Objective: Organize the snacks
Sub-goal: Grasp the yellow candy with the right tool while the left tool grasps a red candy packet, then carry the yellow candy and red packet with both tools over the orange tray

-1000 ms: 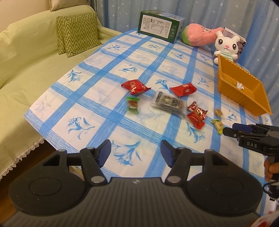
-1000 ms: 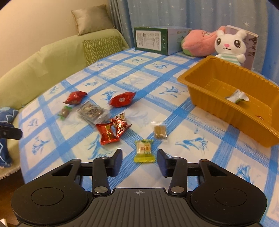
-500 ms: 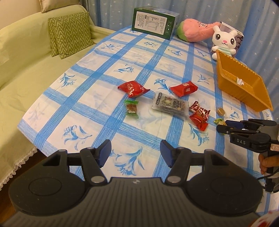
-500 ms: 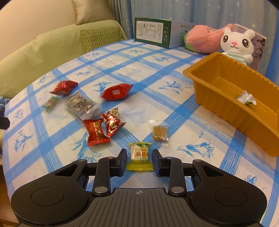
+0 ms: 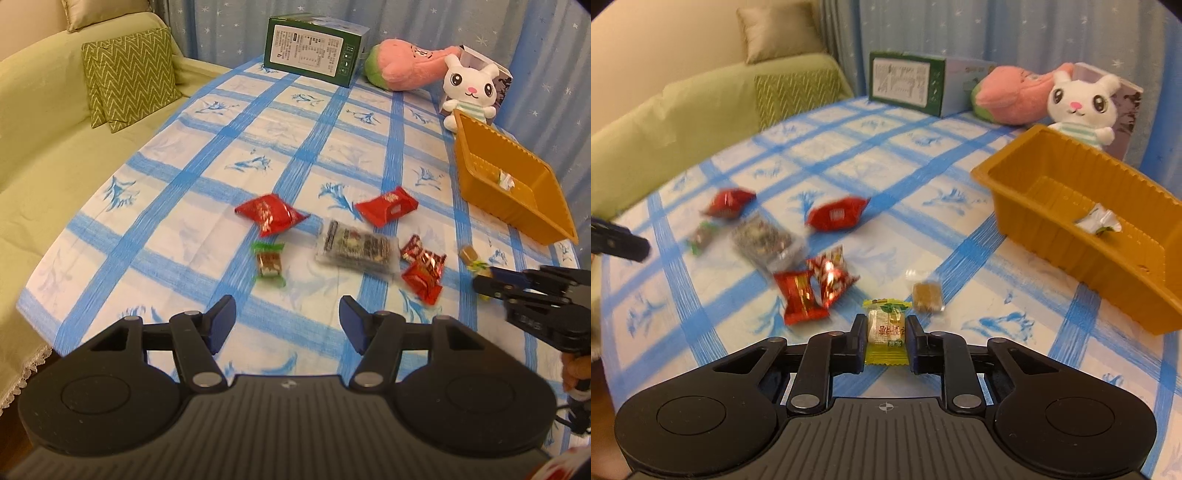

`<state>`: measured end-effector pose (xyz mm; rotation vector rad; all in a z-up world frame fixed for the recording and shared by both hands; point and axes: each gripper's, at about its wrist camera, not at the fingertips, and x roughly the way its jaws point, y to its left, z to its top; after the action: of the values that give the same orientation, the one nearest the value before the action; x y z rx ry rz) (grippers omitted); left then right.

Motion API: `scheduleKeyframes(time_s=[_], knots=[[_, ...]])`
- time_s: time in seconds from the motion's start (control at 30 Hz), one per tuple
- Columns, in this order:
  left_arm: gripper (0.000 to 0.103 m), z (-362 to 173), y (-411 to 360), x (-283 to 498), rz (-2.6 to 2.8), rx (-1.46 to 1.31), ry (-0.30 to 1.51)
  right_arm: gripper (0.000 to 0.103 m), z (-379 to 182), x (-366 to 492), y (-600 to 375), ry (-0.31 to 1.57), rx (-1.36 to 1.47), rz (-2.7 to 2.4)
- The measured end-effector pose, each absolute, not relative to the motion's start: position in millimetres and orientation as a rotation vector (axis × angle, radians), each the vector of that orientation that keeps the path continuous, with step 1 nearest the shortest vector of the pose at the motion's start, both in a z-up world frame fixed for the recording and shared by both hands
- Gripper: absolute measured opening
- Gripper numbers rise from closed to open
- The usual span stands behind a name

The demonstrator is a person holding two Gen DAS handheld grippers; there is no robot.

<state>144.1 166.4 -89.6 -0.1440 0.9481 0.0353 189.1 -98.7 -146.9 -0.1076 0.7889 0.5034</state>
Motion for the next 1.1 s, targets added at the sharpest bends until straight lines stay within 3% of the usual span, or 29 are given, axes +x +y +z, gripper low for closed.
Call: scheduleKeyframes(time_s=[0.6, 0.73, 0.87, 1.0, 1.1], knots=[[0.06, -115, 192, 254, 0.048, -0.159, 0.961, 0.022, -117, 187, -141, 0.761, -0.003, 0.271], [0.049, -129, 195, 269, 0.052, -0.153, 1.0, 0.022, -117, 186, -145, 0.77, 0.015, 0.232], [0.047, -135, 199, 272, 0.03, -0.157, 1.031, 0.022, -118, 186, -144, 0.776, 0.024, 0.206], [0.037, -140, 202, 274, 0.004, -0.147, 1.065, 0.022, -118, 188, -142, 0.777, 0.036, 0.183], [0.035, -141, 204, 272, -0.006, -0.148, 1.074, 0.022, -118, 189, -140, 0.774, 0.046, 0.176]])
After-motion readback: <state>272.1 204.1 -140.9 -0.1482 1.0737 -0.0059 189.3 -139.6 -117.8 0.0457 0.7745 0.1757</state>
